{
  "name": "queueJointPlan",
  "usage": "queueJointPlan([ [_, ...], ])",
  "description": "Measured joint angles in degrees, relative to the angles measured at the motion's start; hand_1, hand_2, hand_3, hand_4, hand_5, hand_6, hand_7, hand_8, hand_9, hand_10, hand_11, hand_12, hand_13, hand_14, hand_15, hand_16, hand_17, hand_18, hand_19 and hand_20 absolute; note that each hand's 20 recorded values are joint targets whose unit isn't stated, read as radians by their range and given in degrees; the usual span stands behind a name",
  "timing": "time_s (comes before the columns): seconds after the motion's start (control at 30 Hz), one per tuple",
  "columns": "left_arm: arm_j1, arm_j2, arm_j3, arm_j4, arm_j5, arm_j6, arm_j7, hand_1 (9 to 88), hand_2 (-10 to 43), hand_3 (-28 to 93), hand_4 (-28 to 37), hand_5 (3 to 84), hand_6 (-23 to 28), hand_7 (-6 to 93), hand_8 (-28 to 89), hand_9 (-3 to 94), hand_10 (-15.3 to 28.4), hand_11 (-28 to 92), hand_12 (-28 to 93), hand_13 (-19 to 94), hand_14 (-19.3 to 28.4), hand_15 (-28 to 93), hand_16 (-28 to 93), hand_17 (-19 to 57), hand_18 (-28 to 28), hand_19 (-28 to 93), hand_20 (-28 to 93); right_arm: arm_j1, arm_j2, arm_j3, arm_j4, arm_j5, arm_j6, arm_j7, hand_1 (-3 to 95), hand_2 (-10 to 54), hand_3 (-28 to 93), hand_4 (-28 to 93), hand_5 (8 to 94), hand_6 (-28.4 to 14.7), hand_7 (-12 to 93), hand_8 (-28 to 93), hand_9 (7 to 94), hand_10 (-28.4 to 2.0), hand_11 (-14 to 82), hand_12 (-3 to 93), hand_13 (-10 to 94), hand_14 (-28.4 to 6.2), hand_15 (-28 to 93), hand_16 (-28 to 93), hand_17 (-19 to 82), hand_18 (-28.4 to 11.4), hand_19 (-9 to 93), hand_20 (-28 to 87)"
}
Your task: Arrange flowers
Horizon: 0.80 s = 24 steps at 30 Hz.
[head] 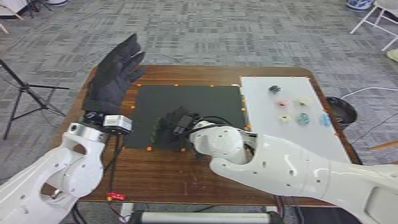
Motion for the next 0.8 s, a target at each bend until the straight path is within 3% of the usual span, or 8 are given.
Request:
queueJointPlan([
  [0.8, -0.57, -0.47, 0.56, 0.28, 0.0, 0.0, 0.23, 24.9, -6.9, 67, -27.1, 24.0, 1.2, 14.7, -7, 16.5, 8.7, 12, 22, 12, 11.3, 13, 11, -14.0, 18.3, 31, 13, -1.09, 1.33, 0.91, -2.52, -0.23, -1.38, -1.73, 29.3, 0.2, 93, -15, 50.1, 3.1, 18, -12, 53.1, -14.2, 61.7, 77.2, 57, -15.2, 93, 49, 20, -21.5, 71, 50],
])
